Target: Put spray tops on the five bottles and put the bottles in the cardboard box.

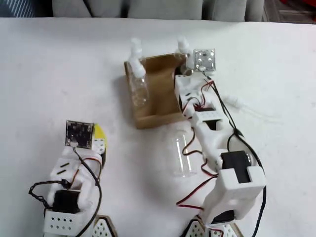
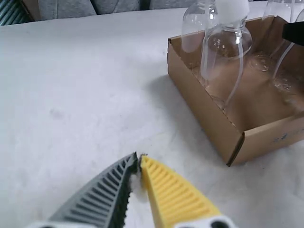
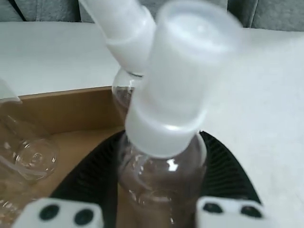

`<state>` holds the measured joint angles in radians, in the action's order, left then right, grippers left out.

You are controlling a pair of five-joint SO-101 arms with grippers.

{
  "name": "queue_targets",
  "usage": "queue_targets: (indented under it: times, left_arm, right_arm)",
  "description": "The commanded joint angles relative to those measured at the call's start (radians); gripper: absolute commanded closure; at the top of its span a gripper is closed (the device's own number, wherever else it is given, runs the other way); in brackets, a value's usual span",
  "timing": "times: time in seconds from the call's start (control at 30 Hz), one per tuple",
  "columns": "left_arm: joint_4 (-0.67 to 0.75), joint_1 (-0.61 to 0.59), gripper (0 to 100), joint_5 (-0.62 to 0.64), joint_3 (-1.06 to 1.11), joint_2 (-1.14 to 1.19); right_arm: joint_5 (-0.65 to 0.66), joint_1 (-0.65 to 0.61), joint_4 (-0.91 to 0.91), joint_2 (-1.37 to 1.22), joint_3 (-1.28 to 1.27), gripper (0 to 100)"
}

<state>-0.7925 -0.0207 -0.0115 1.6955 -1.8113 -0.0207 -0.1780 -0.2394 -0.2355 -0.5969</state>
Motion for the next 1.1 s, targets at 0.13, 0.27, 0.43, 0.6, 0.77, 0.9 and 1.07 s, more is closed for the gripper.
queue_targets:
  times: [0.13, 0.27, 0.43, 0.6, 0.77, 0.9, 1.07]
  left_arm:
    - [0.0, -0.01, 98, -0.012, -0.003, -0.012]
    - [0.0, -0.01, 98, -0.012, -0.003, -0.012]
    - [0.0, -0.01, 98, -0.012, -0.003, -0.012]
    - [0.0, -0.01, 98, -0.012, -0.003, -0.012]
    - [0.0, -0.01, 98, -0.012, -0.003, -0.012]
    - [0.0, -0.01, 98, -0.012, -0.003, -0.012]
    - [0.0, -0.01, 98, -0.012, -0.003, -0.012]
  right_arm:
    - [0.012, -0.008, 0.038, 0.048, 0.002, 77.9]
    - [0.012, -0.008, 0.038, 0.048, 0.002, 72.2]
    - [0.011, -0.01, 0.038, 0.047, 0.0, 63.9]
    - [0.006, -0.01, 0.038, 0.048, 0.0, 63.9]
    - [0.005, -0.012, 0.038, 0.056, 0.0, 63.7]
    - [0.011, -0.024, 0.035, 0.058, 0.003, 62.3]
    - [0.012, -0.027, 0.033, 0.058, 0.009, 59.2]
